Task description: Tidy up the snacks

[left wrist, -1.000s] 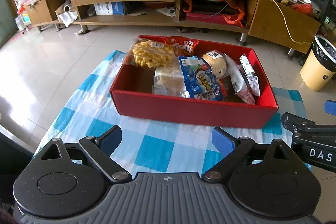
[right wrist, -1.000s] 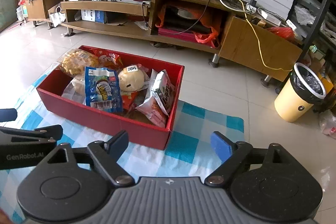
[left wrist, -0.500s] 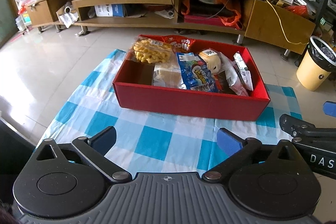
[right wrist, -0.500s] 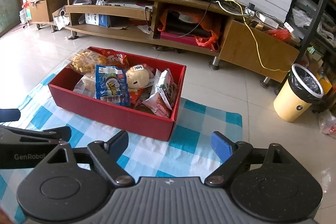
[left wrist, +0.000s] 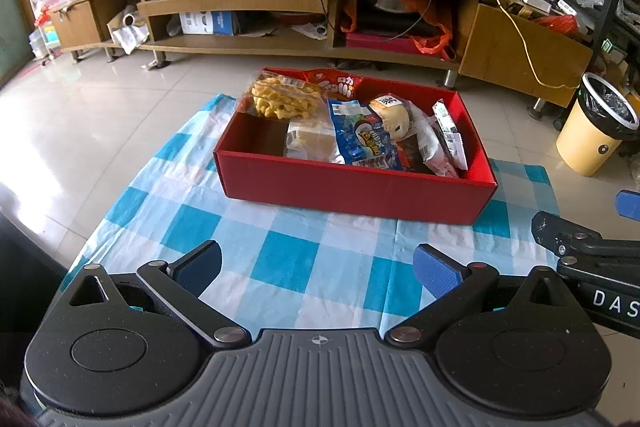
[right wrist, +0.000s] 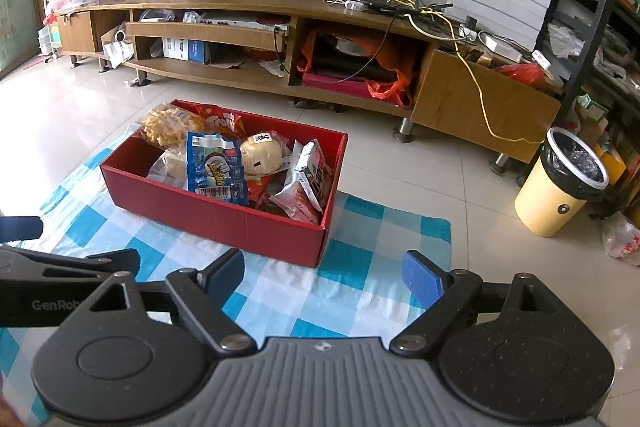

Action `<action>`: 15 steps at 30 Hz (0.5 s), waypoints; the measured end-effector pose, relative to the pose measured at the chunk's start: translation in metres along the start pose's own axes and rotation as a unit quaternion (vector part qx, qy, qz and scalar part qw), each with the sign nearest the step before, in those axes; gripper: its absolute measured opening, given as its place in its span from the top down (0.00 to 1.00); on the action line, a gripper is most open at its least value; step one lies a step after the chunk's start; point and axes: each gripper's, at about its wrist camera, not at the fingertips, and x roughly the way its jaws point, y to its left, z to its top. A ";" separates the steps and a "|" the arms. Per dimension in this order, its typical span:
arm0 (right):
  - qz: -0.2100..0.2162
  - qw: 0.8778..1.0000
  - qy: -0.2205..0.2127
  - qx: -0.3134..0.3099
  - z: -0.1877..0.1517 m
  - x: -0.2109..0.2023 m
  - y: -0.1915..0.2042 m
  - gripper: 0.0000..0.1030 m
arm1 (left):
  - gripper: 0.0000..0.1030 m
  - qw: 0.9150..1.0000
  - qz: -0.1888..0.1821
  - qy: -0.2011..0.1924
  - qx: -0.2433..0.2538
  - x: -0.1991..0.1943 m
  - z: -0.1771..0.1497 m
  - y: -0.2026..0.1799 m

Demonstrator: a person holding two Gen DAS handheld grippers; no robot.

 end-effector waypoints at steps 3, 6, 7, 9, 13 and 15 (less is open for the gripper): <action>0.001 1.000 -0.001 -0.001 -0.001 -0.001 0.000 0.16 | 0.00 1.000 0.002 -0.003 0.001 -0.003 -0.002 0.000; 0.003 1.000 -0.003 0.000 -0.002 -0.004 0.000 0.16 | 0.00 1.000 0.002 -0.005 -0.001 -0.005 -0.003 0.001; 0.003 1.000 -0.004 0.000 -0.002 -0.005 0.000 0.16 | 0.00 1.000 0.002 -0.007 -0.001 -0.006 -0.002 0.001; 0.005 1.000 -0.007 0.001 -0.002 -0.007 0.000 0.16 | 0.00 1.000 0.003 -0.011 -0.001 -0.008 -0.003 0.001; 0.006 1.000 -0.010 0.003 -0.002 -0.009 -0.002 0.16 | 0.00 1.000 0.000 -0.016 -0.004 -0.011 -0.003 0.002; 0.006 1.000 -0.011 0.004 -0.002 -0.009 -0.003 0.16 | 0.00 1.000 -0.007 -0.018 -0.010 -0.011 -0.003 0.004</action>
